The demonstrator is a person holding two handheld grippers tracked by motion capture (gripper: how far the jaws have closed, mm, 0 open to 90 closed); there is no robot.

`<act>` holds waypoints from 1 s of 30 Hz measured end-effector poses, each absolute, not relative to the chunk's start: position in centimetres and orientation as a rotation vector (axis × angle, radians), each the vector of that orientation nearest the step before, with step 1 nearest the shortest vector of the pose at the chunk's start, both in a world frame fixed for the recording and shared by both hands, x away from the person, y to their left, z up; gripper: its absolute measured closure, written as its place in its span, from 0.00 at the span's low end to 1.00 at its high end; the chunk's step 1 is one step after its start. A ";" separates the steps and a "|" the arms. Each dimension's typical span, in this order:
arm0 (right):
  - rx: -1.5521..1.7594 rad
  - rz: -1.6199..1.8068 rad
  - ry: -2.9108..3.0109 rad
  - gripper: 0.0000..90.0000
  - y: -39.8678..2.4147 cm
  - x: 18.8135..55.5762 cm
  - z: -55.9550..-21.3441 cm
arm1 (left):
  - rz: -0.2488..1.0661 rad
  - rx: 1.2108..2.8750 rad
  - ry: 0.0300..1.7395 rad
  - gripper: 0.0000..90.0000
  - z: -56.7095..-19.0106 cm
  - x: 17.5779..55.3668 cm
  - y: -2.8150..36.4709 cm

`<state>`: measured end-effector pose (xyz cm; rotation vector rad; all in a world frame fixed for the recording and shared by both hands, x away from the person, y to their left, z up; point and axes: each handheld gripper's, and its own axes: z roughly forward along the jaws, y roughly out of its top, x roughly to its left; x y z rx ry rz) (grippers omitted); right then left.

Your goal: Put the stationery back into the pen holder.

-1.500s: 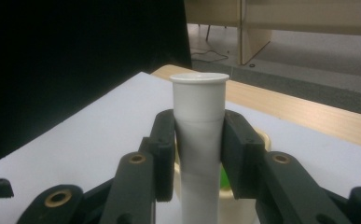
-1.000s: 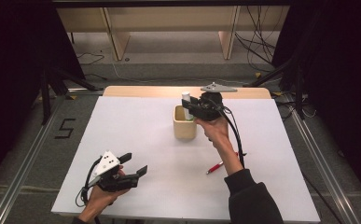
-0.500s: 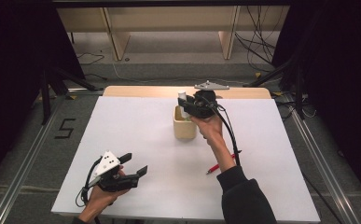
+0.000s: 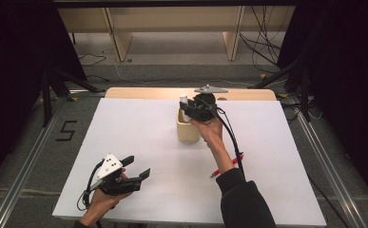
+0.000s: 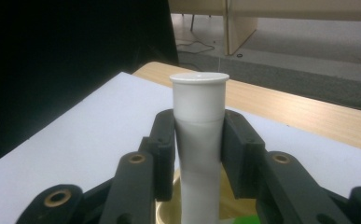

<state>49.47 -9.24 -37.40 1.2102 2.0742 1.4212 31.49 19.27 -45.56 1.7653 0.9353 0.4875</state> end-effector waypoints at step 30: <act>1.246 1.363 2.093 0.75 -8.5 50.1 -39.3 | 0.491 1.767 0.932 0.24 -45.6 31.5 19.3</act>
